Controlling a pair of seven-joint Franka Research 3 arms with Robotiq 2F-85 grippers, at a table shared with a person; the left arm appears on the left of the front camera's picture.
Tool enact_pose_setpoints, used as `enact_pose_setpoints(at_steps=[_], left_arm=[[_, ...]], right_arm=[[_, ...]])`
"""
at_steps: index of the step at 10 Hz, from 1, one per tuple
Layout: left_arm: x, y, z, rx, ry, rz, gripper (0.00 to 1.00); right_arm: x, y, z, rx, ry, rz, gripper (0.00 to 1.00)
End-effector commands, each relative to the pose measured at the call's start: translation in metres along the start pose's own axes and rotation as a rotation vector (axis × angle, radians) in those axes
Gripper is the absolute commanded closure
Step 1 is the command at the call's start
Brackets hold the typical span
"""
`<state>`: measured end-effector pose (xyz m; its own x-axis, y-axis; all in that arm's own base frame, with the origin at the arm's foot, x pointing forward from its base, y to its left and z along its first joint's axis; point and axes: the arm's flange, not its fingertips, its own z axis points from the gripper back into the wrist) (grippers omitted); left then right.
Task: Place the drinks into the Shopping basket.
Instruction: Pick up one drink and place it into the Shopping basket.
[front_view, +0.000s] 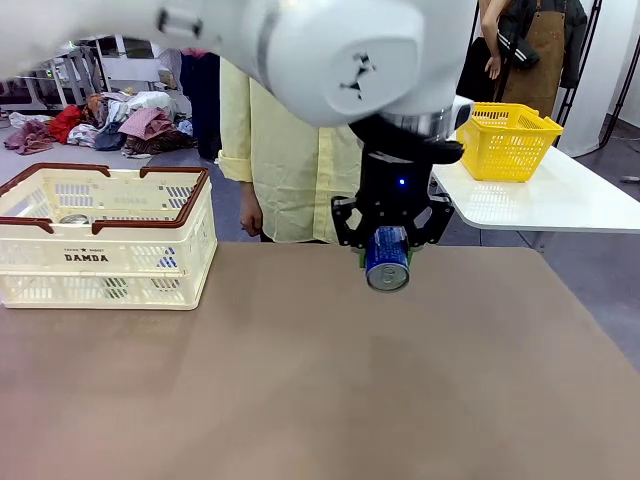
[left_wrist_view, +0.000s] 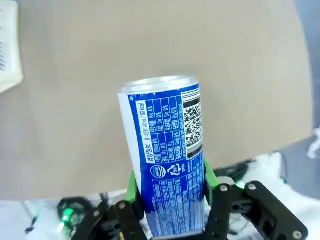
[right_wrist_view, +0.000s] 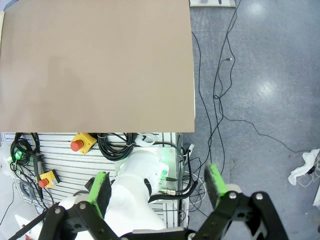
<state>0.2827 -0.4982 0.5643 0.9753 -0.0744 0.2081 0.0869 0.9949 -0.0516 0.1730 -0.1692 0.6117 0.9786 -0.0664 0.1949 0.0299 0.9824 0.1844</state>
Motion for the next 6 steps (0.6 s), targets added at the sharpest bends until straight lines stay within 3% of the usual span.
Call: enact_pose_setpoints(at_steps=[1,2,3,4,6], left_arm=[[-0.033,0.035,0.011,-0.015,-0.019,-0.040,1.00],[-0.044,0.044,0.014,-0.053,-0.044,0.000,1.00],[-0.047,0.051,0.013,-0.086,-0.045,0.123,1.00],[-0.037,0.019,0.018,-0.002,-0.029,-0.020,1.00],[-0.037,0.019,0.018,-0.002,-0.029,-0.020,1.00]], right_arm=[[0.001,0.002,0.000,-0.003,-0.003,0.003,0.00],[0.001,0.002,0.000,-0.003,-0.003,0.003,0.00],[0.001,0.002,0.000,-0.003,-0.003,0.003,0.00],[0.001,0.002,0.000,-0.003,-0.003,0.003,0.00],[0.001,0.002,0.000,-0.003,-0.003,0.003,0.00]])
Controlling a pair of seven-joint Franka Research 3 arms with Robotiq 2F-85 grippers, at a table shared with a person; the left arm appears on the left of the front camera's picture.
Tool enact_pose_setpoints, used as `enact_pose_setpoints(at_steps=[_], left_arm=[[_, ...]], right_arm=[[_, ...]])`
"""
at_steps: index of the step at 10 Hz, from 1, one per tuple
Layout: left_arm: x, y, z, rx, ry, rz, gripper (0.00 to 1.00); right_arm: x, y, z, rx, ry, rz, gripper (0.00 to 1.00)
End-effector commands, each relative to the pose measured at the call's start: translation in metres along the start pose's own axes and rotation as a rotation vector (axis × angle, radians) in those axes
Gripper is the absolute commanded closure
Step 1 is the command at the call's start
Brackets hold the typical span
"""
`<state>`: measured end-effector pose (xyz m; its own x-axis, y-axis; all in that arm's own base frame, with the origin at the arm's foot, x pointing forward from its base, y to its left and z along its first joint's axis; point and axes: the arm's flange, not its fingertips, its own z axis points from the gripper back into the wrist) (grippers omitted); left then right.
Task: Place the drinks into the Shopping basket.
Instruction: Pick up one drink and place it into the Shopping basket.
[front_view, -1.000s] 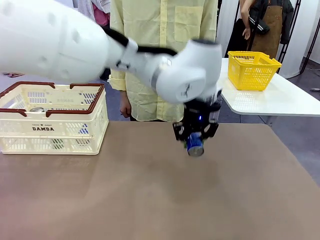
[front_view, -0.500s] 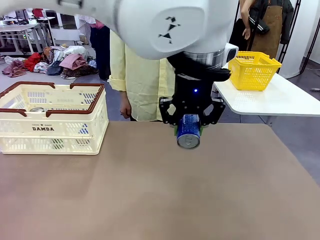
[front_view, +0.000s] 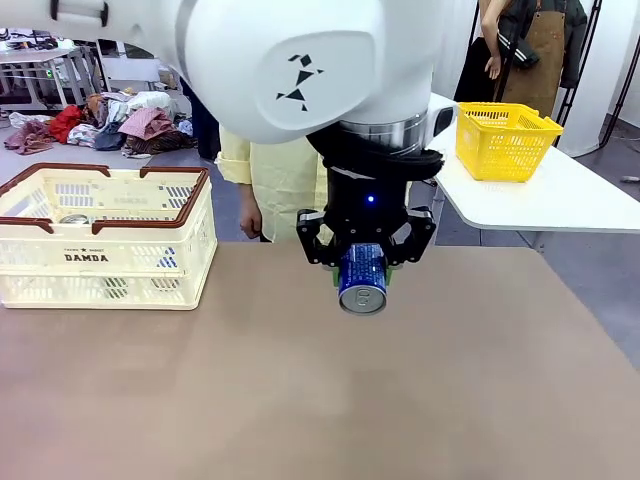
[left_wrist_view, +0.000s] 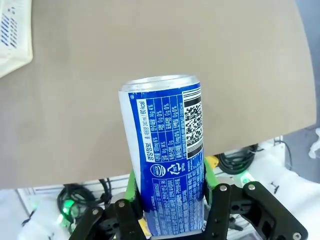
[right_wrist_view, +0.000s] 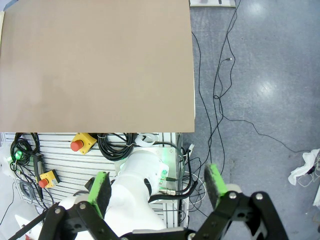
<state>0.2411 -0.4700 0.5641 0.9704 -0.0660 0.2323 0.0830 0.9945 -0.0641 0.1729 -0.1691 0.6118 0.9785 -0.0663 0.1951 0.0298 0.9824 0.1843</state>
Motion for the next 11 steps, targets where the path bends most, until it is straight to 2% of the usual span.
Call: enact_pose_setpoints(at_steps=[1,2,3,5,7,8,9,11], left_arm=[[0.006,-0.005,0.007,0.009,-0.004,-0.027,1.00],[0.000,0.000,0.000,0.000,0.000,0.000,1.00],[0.010,0.000,0.000,0.022,0.067,-0.075,1.00],[0.037,0.037,0.041,0.028,-0.006,-0.058,1.00],[0.086,0.114,0.090,0.014,-0.014,-0.024,1.00],[0.100,0.148,0.103,-0.035,0.036,-0.099,1.00],[0.117,0.195,0.113,0.013,0.043,-0.102,1.00],[0.138,0.265,0.116,0.016,0.119,-0.046,1.00]], right_arm=[[0.001,0.002,0.000,-0.003,-0.003,0.003,0.00],[0.001,0.002,0.000,-0.003,-0.003,0.003,0.00],[0.001,0.002,0.000,-0.003,-0.003,0.003,0.00],[0.001,0.002,0.000,-0.003,-0.003,0.003,0.00],[0.001,0.002,0.000,-0.003,-0.003,0.003,0.00],[0.001,0.002,0.000,-0.003,-0.003,0.003,0.00],[0.001,0.002,0.000,-0.003,-0.003,0.003,0.00],[0.001,0.002,0.000,-0.003,-0.003,0.003,0.00]])
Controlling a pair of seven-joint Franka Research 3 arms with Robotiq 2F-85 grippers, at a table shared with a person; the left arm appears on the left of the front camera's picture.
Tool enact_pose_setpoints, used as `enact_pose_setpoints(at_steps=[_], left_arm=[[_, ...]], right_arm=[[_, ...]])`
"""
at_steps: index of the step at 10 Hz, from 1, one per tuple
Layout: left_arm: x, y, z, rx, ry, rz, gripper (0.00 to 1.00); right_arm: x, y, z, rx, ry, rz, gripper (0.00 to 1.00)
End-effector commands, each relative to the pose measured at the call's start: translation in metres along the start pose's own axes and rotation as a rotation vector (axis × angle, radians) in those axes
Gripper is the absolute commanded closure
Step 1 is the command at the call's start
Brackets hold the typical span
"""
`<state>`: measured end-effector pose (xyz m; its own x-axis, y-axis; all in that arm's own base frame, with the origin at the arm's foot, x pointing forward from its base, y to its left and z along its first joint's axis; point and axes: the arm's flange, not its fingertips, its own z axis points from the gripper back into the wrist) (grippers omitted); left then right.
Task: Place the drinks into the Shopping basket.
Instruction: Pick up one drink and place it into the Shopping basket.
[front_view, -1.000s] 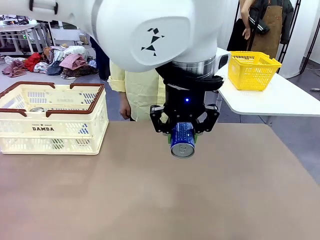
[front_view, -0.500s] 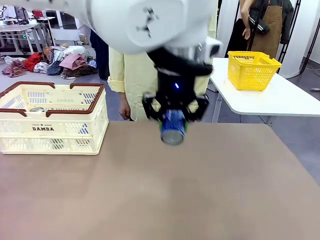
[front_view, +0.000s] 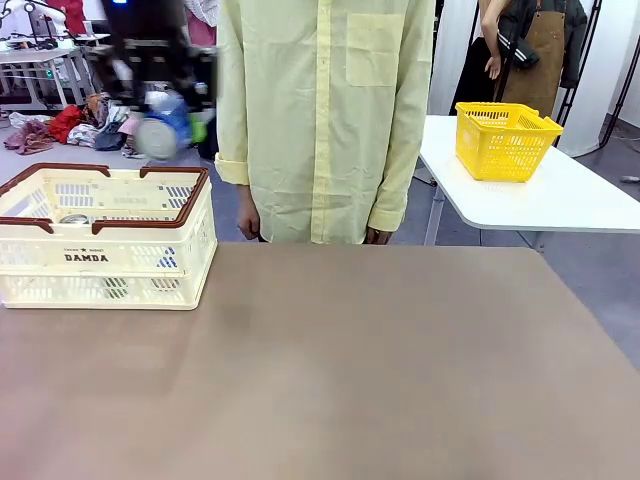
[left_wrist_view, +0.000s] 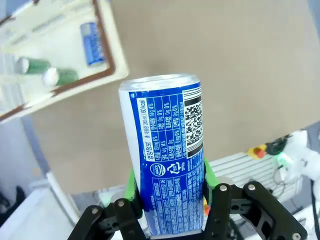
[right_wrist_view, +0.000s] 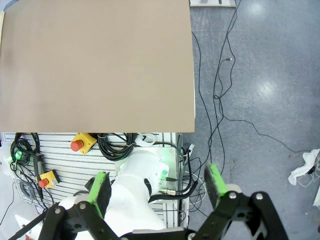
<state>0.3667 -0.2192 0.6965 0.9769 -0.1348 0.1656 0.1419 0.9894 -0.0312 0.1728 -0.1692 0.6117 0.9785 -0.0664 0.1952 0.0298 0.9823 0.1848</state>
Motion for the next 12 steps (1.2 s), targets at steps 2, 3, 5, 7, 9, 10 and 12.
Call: enact_pose_setpoints(at_steps=[2,3,5,7,9,10,12], left_arm=[[0.011,0.074,-0.022,-0.028,0.136,0.039,1.00],[0.016,0.095,-0.033,-0.052,0.166,0.086,1.00],[0.015,0.119,-0.044,-0.134,0.110,0.169,1.00],[0.023,0.123,-0.048,-0.061,0.172,0.140,1.00],[0.023,0.123,-0.048,-0.061,0.172,0.140,1.00],[0.023,0.123,-0.048,-0.061,0.172,0.140,1.00],[0.023,0.118,-0.056,-0.078,0.177,0.160,1.00]], right_arm=[[0.001,0.002,0.000,-0.004,-0.003,0.003,0.00],[0.001,0.002,0.000,-0.004,-0.003,0.003,0.00],[0.001,0.002,0.000,-0.004,-0.003,0.003,0.00],[0.001,0.002,0.000,-0.004,-0.003,0.003,0.00],[0.001,0.002,0.000,-0.004,-0.003,0.003,0.00],[0.001,0.002,0.000,-0.004,-0.003,0.003,0.00],[0.001,0.002,0.000,-0.004,-0.003,0.003,0.00]])
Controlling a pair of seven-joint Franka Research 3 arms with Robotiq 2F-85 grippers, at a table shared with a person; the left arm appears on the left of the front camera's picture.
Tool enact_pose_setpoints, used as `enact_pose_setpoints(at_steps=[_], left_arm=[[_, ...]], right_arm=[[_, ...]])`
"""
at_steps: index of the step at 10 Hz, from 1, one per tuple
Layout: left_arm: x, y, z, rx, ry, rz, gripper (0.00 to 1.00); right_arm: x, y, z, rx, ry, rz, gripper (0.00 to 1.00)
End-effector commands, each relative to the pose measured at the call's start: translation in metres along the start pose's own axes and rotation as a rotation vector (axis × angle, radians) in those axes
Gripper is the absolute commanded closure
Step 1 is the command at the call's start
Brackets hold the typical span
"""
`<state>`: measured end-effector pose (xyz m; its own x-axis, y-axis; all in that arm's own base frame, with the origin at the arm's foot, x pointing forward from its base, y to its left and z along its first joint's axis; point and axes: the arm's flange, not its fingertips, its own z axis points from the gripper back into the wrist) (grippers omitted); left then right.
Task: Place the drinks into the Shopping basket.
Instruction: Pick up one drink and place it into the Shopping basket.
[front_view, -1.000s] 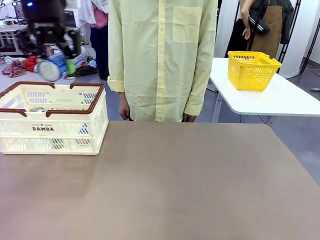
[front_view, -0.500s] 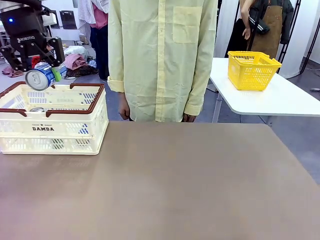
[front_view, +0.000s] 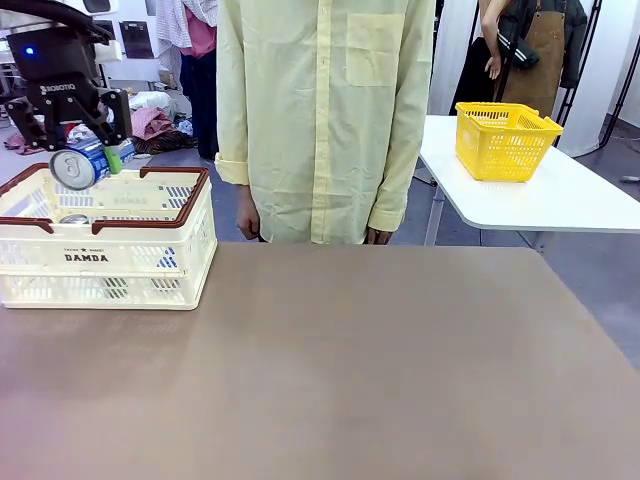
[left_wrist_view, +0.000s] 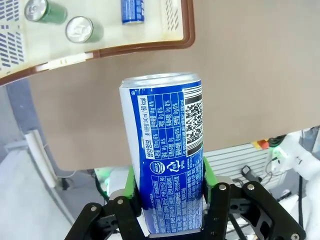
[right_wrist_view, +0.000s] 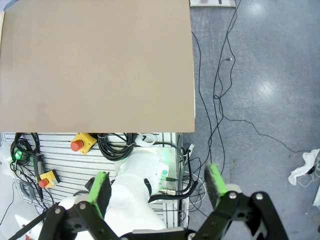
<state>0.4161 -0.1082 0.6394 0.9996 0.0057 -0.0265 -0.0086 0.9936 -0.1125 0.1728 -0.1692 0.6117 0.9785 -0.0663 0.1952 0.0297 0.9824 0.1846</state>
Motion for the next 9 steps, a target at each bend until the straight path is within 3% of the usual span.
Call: enact_pose_setpoints(at_steps=[1,3,4,9], left_arm=[[0.014,0.001,0.003,0.021,0.022,-0.020,1.00],[0.046,0.014,-0.011,0.062,0.032,-0.141,1.00],[0.058,0.022,-0.020,0.026,-0.012,-0.153,1.00],[0.123,0.068,-0.065,-0.056,-0.177,-0.088,1.00]], right_arm=[[0.001,0.002,0.000,-0.003,-0.003,0.003,0.00],[0.001,0.002,0.000,-0.003,-0.003,0.003,0.00],[0.001,0.002,0.000,-0.003,-0.003,0.003,0.00],[0.001,0.002,0.000,-0.003,-0.003,0.003,0.00]])
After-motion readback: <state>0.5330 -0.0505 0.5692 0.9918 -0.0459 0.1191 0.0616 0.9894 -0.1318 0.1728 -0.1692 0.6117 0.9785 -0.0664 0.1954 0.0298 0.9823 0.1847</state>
